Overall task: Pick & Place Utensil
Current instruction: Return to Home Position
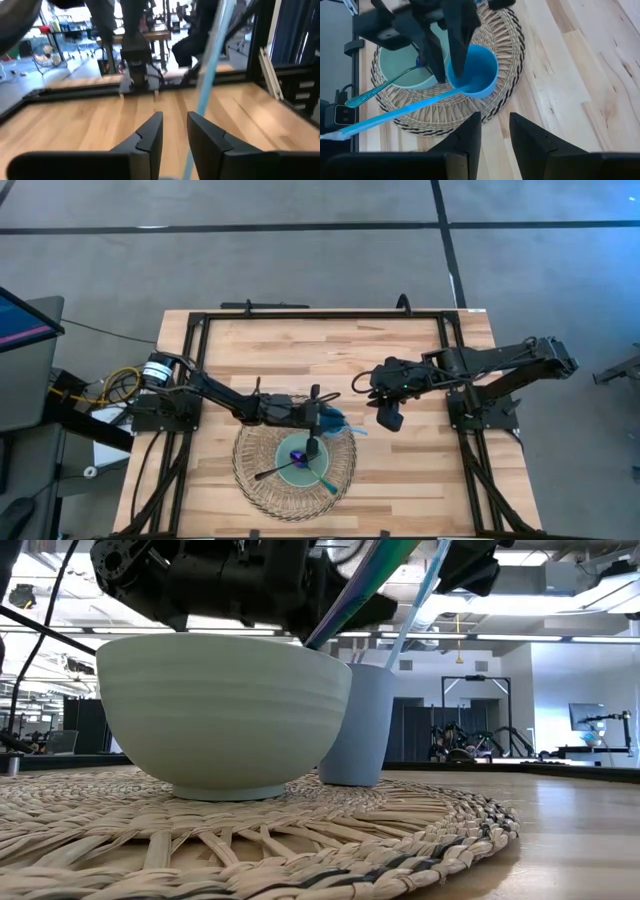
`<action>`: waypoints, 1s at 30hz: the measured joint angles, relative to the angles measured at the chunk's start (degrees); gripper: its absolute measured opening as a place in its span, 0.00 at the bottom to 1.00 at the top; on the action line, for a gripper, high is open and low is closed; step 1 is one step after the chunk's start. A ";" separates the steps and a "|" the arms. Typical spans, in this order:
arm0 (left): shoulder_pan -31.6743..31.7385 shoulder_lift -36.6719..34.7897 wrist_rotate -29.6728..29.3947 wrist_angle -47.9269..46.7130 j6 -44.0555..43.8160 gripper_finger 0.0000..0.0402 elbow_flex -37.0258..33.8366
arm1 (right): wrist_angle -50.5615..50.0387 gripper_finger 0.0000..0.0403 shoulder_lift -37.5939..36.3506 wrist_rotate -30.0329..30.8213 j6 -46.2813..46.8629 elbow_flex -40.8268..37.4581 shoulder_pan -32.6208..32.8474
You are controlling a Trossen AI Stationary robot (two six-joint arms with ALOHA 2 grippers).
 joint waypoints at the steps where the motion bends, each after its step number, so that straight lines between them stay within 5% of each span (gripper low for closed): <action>1: 0.00 -0.73 -0.11 0.04 0.09 0.23 0.00 | 0.00 0.24 -0.02 -0.01 0.03 0.00 0.00; 7: -0.22 -9.08 -0.14 -3.89 0.22 0.24 -0.14 | -1.08 0.24 0.01 0.00 1.04 0.00 0.31; 14: -1.56 -26.62 -0.66 -17.88 0.22 0.23 -3.87 | -1.05 0.24 0.01 -0.02 1.04 0.00 1.82; 21: -4.85 -44.85 -13.58 -35.51 0.15 0.22 -9.34 | 0.10 0.24 -0.06 -0.04 1.96 0.00 2.64; 25: -6.49 -55.14 -14.07 -40.21 0.16 0.21 -13.48 | 0.96 0.24 -3.53 0.04 -1.17 -0.07 2.58; 30: -7.37 -68.89 -14.09 -42.67 0.30 0.21 -20.02 | 4.54 0.24 -11.26 10.00 -7.62 -2.41 4.56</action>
